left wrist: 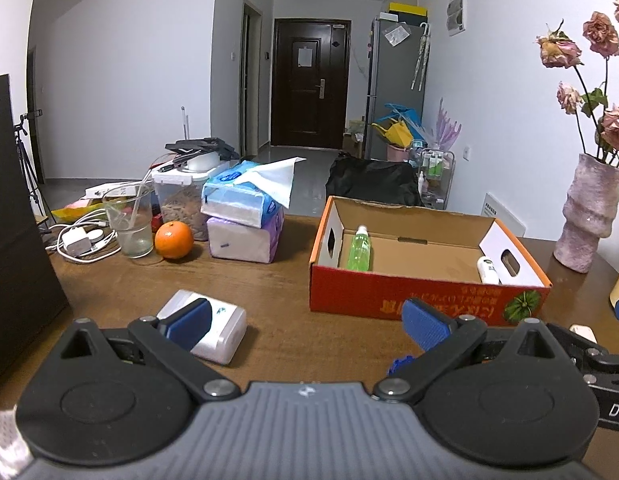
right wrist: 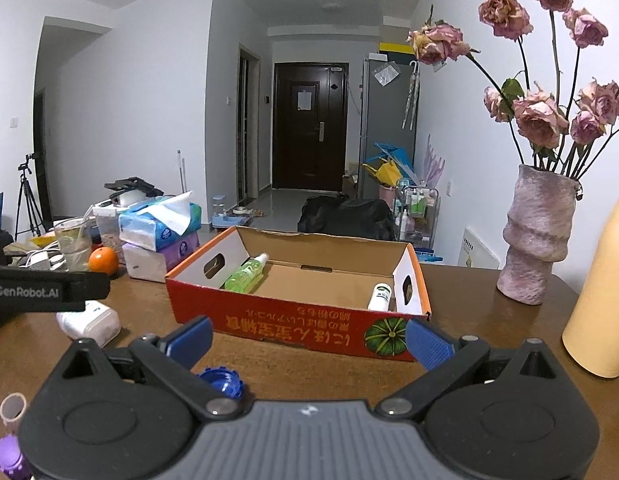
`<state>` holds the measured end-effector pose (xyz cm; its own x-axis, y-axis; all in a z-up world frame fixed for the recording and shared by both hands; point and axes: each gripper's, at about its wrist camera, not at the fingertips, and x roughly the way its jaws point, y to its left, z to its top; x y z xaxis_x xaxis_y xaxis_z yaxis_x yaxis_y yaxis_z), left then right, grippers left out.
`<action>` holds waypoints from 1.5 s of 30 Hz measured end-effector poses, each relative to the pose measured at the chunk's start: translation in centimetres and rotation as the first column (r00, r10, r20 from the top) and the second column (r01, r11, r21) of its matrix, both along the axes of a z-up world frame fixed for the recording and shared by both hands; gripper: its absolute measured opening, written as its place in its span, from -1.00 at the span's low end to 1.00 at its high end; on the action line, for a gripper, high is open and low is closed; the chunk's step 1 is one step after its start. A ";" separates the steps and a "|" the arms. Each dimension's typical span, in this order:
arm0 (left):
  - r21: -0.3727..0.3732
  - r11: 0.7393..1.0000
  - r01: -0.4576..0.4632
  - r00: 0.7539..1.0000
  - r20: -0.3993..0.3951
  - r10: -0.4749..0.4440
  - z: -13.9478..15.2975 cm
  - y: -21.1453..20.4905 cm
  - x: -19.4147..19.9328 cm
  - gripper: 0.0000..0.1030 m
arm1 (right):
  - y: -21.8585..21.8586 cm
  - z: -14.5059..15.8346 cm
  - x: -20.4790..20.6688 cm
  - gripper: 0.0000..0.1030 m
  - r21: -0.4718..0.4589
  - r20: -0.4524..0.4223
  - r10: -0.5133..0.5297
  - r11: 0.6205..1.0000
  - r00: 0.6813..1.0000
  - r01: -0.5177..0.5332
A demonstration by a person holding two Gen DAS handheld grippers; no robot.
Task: Organize rigid objects
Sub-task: 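Withdraw both tools from the box back over the table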
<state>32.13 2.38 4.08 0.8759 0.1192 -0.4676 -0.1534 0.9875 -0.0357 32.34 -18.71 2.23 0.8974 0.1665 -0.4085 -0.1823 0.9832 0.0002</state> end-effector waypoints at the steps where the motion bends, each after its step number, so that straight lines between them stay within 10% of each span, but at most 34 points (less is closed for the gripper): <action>1: 0.001 1.000 0.000 1.000 0.001 0.000 -0.1 0.1 -0.5 1.00 | 0.1 -0.1 -0.4 1.00 -0.002 0.000 0.001 1.000 1.000 -0.001; 45: 0.002 1.000 0.029 0.998 -0.049 -0.029 -5.7 3.5 -12.3 1.00 | 0.8 -5.2 -11.0 1.00 -0.097 -0.095 0.046 0.994 0.994 -0.055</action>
<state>19.78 5.89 -1.58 0.8548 0.0956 -0.5101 -0.1263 0.9917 -0.0257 21.36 -17.88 -2.98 0.8467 0.1652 -0.5057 -0.2356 0.9687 -0.0780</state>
